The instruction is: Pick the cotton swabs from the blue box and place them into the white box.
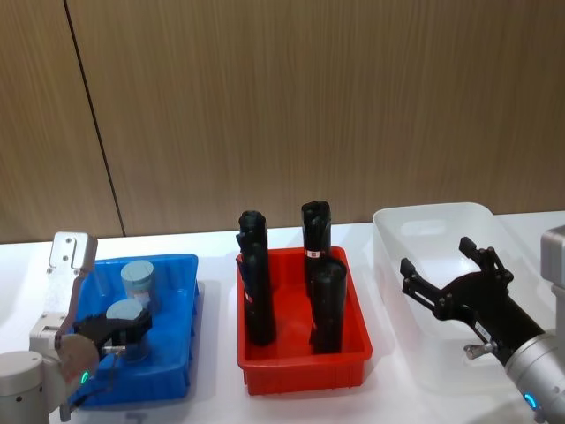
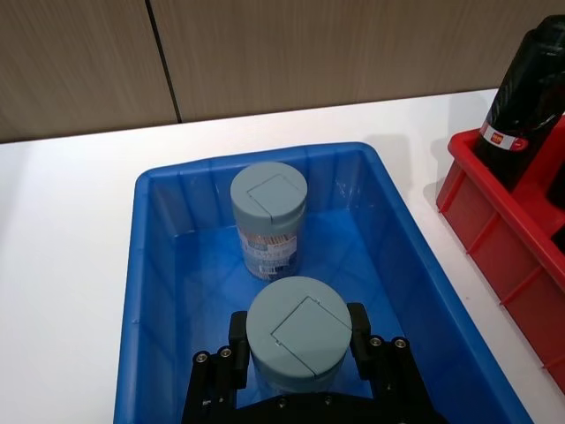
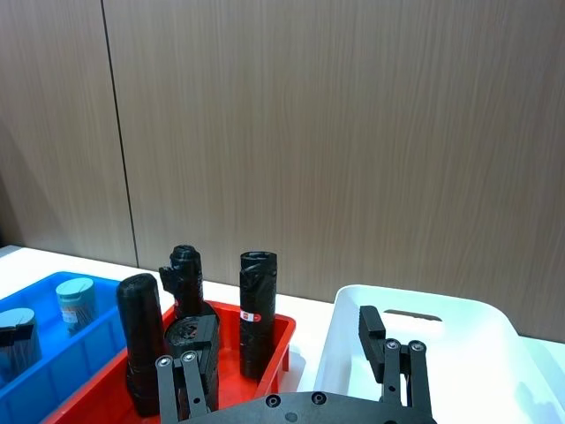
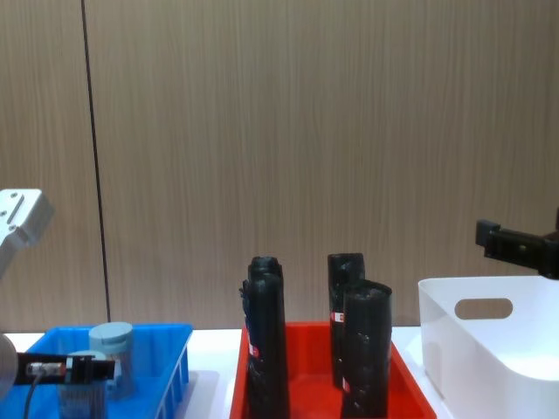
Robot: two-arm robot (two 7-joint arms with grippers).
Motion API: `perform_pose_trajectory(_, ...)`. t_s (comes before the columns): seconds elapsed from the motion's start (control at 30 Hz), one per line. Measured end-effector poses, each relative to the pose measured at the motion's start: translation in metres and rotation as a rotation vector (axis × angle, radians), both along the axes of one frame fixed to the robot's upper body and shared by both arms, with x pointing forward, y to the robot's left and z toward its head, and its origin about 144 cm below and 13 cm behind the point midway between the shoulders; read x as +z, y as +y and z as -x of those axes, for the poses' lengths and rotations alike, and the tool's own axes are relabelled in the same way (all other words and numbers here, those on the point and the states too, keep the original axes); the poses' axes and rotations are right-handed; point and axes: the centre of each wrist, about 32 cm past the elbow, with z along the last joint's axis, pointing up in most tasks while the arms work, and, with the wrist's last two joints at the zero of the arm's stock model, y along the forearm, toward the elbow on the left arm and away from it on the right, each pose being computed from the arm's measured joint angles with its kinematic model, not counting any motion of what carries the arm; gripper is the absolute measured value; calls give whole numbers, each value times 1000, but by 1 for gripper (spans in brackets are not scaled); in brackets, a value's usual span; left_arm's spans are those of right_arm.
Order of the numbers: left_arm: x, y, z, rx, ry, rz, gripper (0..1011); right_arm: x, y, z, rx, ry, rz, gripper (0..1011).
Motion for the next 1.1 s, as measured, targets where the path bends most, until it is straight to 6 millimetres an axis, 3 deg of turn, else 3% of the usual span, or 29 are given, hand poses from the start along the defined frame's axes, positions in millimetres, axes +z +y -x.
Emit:
perform_pose_trajectory(0.5,14,-5,10,-65,-122,-15,671,0,0,0,0,0,0,1001)
perform_pose_trajectory(1.1,52,-1,35,-298,-310,-52,671,0,0,0,0,0,0,1001)
